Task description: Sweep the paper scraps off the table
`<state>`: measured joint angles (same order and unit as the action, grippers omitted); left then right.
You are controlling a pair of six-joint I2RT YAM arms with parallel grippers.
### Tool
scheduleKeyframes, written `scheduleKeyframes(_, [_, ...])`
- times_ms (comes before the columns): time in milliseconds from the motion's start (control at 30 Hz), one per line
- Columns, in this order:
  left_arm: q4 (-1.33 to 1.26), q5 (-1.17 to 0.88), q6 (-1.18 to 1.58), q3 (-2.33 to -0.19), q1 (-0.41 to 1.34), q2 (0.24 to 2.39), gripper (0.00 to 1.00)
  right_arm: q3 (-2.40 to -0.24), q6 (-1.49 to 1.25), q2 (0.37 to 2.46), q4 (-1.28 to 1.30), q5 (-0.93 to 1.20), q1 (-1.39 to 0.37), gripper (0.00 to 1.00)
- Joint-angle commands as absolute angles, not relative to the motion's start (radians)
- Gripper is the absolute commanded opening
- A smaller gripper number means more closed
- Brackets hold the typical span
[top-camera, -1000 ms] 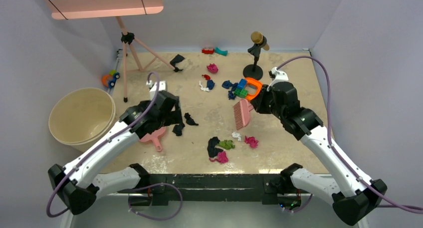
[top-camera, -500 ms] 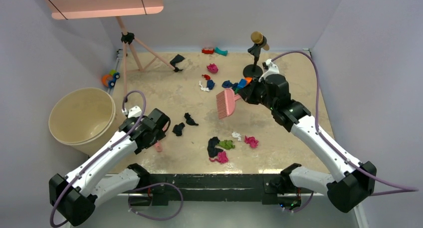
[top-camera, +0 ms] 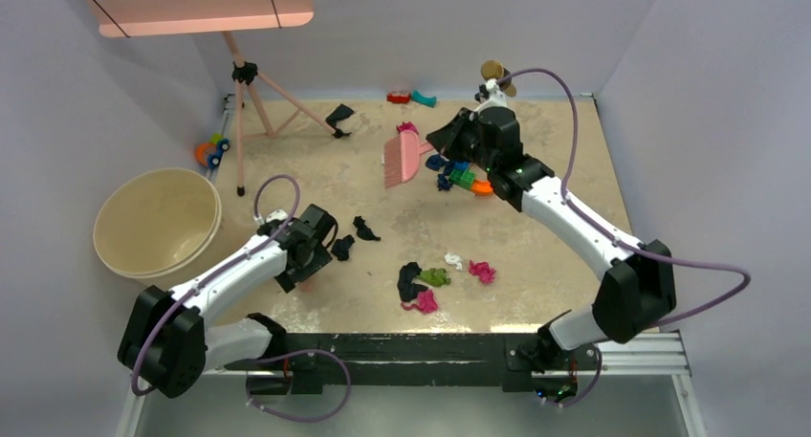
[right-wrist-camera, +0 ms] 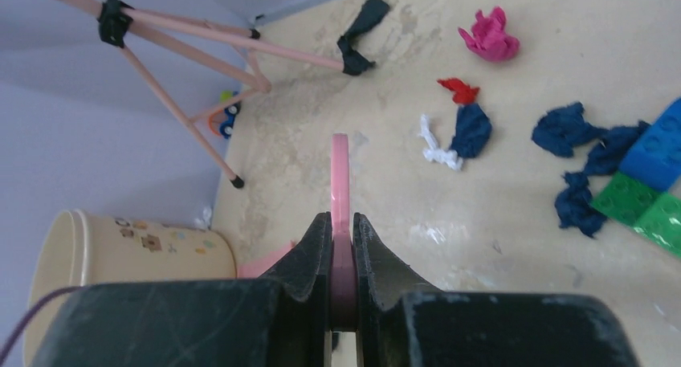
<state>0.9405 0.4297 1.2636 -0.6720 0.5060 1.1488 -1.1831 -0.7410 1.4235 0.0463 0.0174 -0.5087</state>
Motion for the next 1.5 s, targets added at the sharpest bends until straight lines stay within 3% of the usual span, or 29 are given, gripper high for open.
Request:
scheduleKeyframes(0, [0.82,0.395,1.283,-0.661,0.5,1.185,0.73,-1.32,-0.801,1.52,-0.091,-0.05,-0.509,0.0])
scheduleKeyframes(67, [0.8,0.396,1.289,-0.648,0.5,1.189,0.61,-1.365,-0.826,1.578,-0.102,-0.114,-0.509,0.0])
scheduleKeyframes(133, [0.779,0.4,1.283,-0.643,0.5,1.181,0.38,-1.411,-0.853,1.641,-0.135,-0.186,-0.509,0.0])
scheduleKeyframes(200, [0.779,0.422,1.255,-0.649,0.502,1.165,0.29,-1.47,-0.884,1.721,-0.172,-0.243,-0.509,0.0])
scheduleKeyframes(433, [0.829,0.44,1.109,-0.679,0.505,1.056,0.27,-1.925,-1.006,2.142,-0.14,-0.249,-0.509,0.0])
scheduleKeyframes(667, [0.86,0.417,1.076,-0.675,0.505,1.005,0.27,-2.185,-1.162,2.443,-0.286,-0.293,-0.54,0.0])
scheduleKeyframes(867, [0.872,0.436,1.059,-0.682,0.505,0.973,0.27,-2.488,-1.16,2.668,-0.132,-0.414,-0.615,0.0])
scheduleKeyframes(1000, [0.883,0.436,1.064,-0.694,0.505,0.975,0.27,-2.319,-1.216,2.594,-0.047,-0.467,-0.633,0.0])
scheduleKeyframes(1167, [0.871,0.425,1.065,-0.683,0.505,0.964,0.28,-2.203,-1.254,2.435,0.292,-0.53,-0.642,0.0])
scheduleKeyframes(1333, [0.861,0.417,1.046,-0.679,0.505,0.967,0.28,-1.799,-1.261,2.096,0.288,-0.714,-0.647,0.0])
scheduleKeyframes(1467, [0.867,0.425,1.036,-0.678,0.505,0.959,0.28,-1.693,-1.203,1.923,0.347,-0.814,-0.647,0.0])
